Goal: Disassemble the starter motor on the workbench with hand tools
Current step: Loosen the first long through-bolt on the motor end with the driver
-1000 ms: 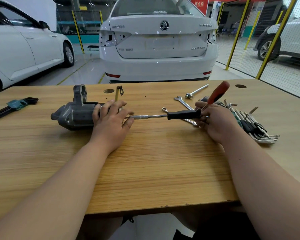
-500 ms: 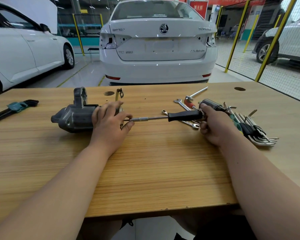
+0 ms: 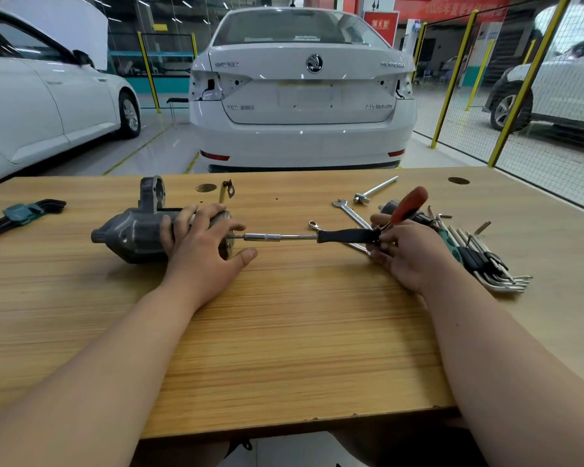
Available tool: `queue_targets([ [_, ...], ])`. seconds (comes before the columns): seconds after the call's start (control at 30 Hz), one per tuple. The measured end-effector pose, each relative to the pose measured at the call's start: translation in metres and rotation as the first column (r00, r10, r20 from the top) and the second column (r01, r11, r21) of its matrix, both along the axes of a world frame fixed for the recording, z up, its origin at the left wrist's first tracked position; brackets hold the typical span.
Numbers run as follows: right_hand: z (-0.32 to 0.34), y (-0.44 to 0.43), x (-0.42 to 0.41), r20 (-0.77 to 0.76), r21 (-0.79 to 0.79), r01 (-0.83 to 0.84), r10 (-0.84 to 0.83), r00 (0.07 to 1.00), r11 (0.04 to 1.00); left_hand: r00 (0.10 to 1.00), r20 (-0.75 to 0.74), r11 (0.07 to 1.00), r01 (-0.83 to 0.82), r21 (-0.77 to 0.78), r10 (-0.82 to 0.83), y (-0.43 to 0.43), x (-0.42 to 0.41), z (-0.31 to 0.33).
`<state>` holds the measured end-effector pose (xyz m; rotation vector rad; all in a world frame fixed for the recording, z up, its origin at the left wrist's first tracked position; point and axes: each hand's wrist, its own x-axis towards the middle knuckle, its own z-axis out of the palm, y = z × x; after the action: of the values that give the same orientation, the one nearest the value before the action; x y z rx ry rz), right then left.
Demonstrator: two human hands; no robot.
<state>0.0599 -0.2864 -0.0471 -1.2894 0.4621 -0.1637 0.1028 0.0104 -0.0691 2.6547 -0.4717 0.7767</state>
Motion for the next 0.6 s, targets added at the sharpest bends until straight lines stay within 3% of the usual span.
queue_targets([
  [0.3, 0.0007, 0.0006, -0.0047, -0.038, 0.050, -0.021, 0.022, 0.999, 0.999, 1.000, 0.022, 0.997, -0.002, -0.078, 0.003, -0.0012, -0.0008, 0.0008],
  [0.47, -0.0024, 0.0013, -0.0004, -0.035, -0.063, 0.035, -0.038, 0.999, 0.997, 1.000, 0.024, 0.998, -0.006, -0.065, 0.008, 0.0003, -0.0024, 0.0004],
  [0.6, -0.0041, 0.0020, -0.0023, -0.070, -0.268, -0.046, 0.028, 0.997, 0.962, 1.000, -0.003, 1.000, 0.008, 0.007, -0.008, 0.0002, -0.0034, 0.0002],
])
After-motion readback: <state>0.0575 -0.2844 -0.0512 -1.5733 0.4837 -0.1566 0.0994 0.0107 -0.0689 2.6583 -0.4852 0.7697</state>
